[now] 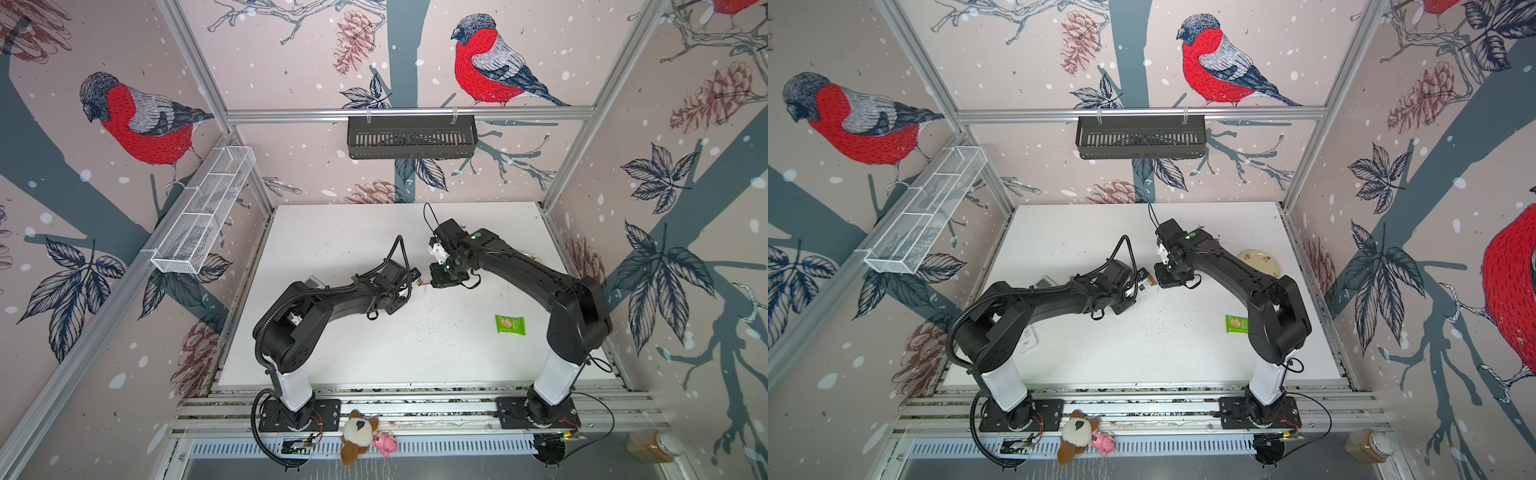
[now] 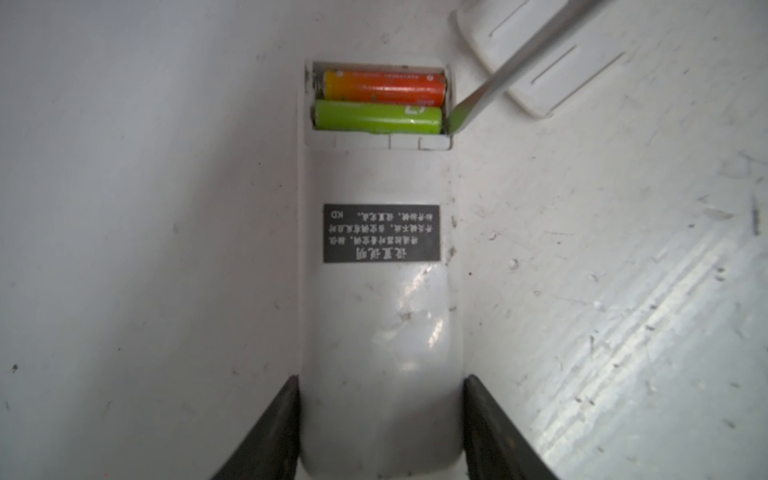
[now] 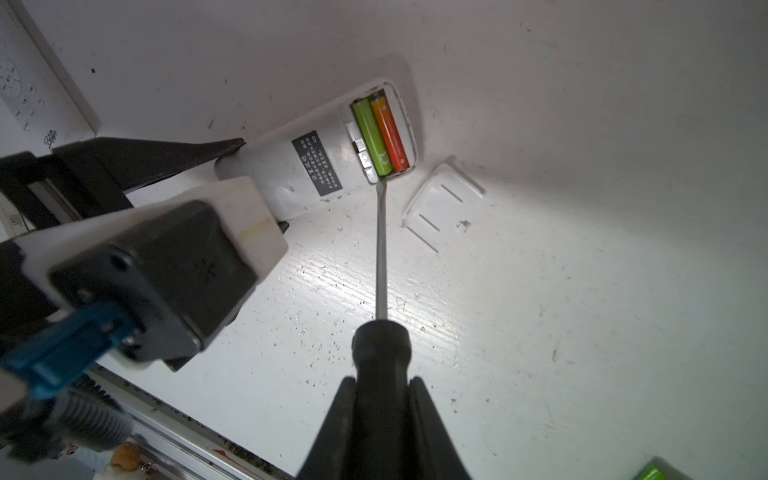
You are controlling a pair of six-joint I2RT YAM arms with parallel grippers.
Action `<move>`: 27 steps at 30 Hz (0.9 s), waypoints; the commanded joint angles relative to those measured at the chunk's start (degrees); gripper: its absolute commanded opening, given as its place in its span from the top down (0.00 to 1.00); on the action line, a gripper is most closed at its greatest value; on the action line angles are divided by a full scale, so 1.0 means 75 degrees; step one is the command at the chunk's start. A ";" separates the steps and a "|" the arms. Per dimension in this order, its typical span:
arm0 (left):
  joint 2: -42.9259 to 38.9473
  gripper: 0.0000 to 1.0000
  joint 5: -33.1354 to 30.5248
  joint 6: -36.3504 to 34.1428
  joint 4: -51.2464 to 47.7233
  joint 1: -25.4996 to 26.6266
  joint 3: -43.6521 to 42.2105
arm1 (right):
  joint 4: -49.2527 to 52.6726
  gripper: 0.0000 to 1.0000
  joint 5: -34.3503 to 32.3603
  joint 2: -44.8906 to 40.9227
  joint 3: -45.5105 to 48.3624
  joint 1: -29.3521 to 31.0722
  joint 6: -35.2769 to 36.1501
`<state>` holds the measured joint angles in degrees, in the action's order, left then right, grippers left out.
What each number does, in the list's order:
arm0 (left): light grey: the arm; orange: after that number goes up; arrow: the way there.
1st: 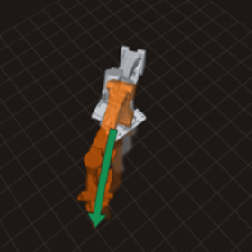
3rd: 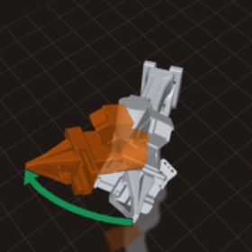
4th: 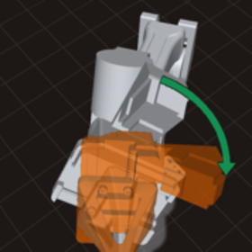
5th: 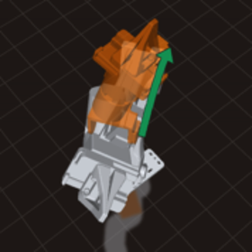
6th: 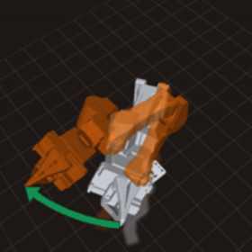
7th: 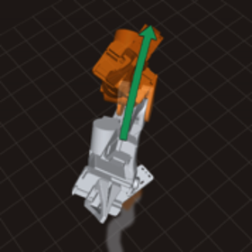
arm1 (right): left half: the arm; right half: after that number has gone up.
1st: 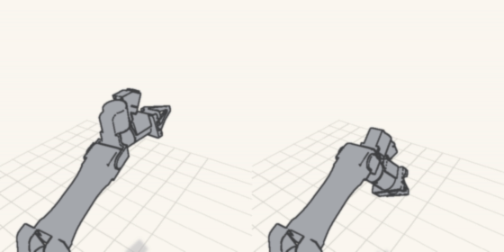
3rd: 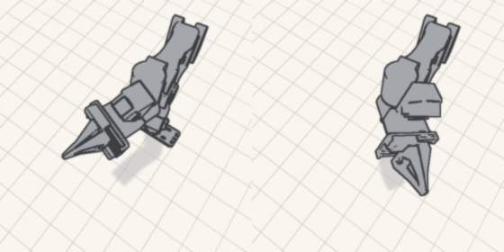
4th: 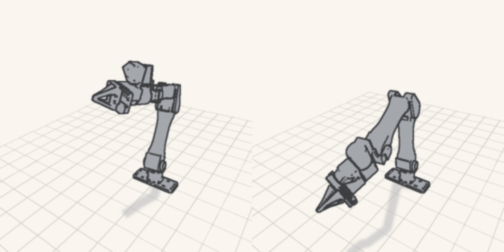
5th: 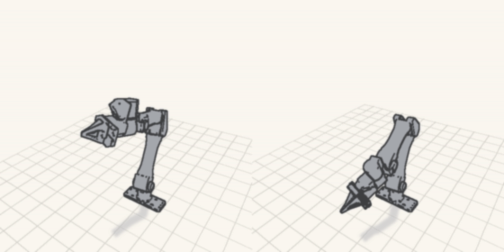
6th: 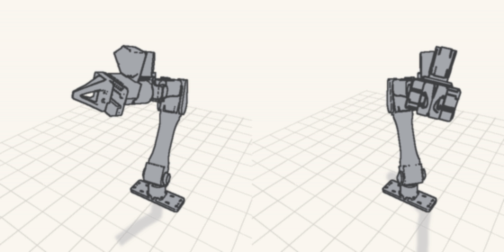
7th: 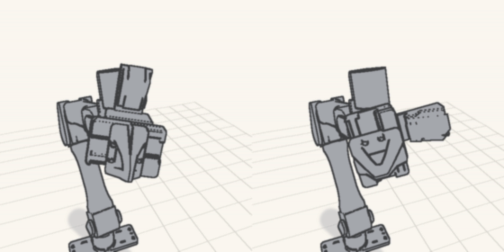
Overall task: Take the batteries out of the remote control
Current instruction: 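Insert the screwdriver tip beside the green battery with the right gripper, then pry the green battery up with the screwdriver while the left gripper holds the remote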
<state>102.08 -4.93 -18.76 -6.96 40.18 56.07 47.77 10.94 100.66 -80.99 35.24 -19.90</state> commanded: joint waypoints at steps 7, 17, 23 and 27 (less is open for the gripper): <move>0.0364 1.00 0.3230 0.0381 -0.1160 -0.0092 0.0413 | -0.3996 0.99 -0.0054 -0.1747 0.3294 -0.0066 -0.0388; 0.0604 1.00 0.4570 0.0521 -0.1522 -0.0457 0.0625 | -0.6339 0.99 0.0672 -0.2273 0.5128 -0.0211 -0.0628; 0.0688 1.00 0.4910 0.0533 -0.1590 -0.0572 0.0703 | -0.7560 0.99 0.1189 -0.2324 0.5744 -0.0305 -0.0720; 0.0741 1.00 0.5064 0.0533 -0.1630 -0.0600 0.0730 | -0.8156 0.99 0.1293 -0.2324 0.6017 -0.0425 -0.0899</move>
<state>106.50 13.04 -9.32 -13.58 34.98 61.89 -2.55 18.35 82.56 -36.64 32.47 -25.52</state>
